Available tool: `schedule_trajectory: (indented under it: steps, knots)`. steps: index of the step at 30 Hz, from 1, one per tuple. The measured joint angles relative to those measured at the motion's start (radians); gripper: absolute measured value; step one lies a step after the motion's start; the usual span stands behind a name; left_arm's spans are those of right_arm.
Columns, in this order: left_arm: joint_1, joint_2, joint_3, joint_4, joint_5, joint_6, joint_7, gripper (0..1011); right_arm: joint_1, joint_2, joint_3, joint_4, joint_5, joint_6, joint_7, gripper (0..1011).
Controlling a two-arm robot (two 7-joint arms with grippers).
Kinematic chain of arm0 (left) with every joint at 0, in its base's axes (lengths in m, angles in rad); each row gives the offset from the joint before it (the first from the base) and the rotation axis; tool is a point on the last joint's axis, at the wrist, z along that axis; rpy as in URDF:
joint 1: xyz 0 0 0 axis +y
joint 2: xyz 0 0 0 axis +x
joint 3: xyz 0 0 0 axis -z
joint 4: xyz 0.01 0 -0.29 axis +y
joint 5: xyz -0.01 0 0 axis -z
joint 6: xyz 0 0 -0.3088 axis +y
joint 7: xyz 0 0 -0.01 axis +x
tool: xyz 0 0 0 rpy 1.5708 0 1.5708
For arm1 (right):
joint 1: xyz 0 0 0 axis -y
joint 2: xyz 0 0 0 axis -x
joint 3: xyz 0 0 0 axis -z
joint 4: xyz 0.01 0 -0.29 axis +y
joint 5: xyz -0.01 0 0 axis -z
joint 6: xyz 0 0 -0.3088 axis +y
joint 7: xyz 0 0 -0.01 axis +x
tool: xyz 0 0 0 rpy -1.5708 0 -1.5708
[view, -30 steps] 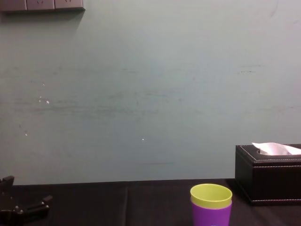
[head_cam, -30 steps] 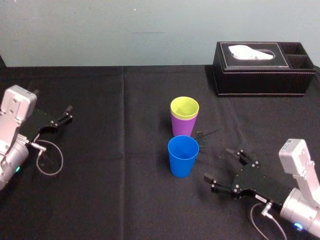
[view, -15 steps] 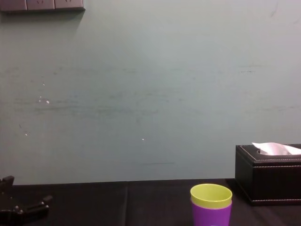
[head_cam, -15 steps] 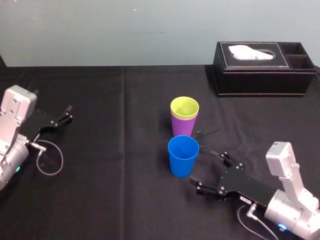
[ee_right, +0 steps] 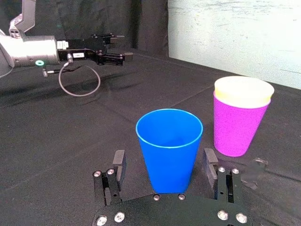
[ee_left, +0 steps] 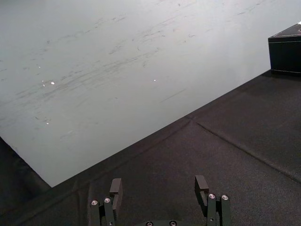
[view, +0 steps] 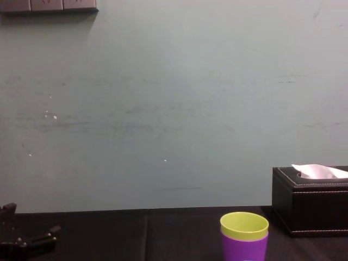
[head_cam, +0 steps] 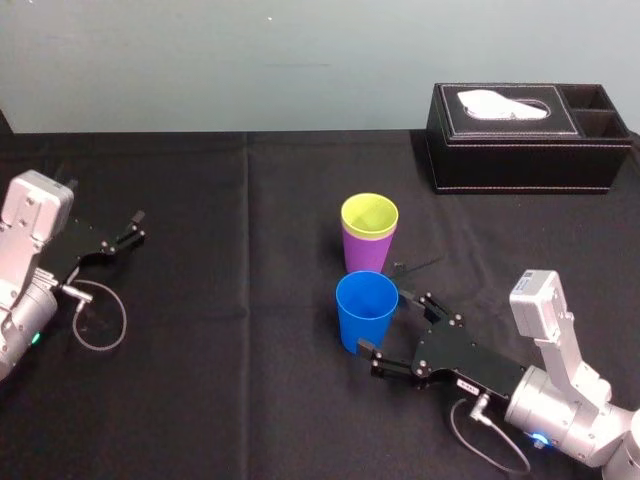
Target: Stack the three plastic cups sequentially using one hand.
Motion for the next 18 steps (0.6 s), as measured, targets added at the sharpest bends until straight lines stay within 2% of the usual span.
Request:
schedule_trajectory:
  steps: [18]
  knots:
    - [0.0, 0.0, 0.0, 0.0, 0.0, 0.0, 0.0, 1011, 0.06, -0.025, -0.033, 0.049, 0.005, 0.0, 0.01, 1003]
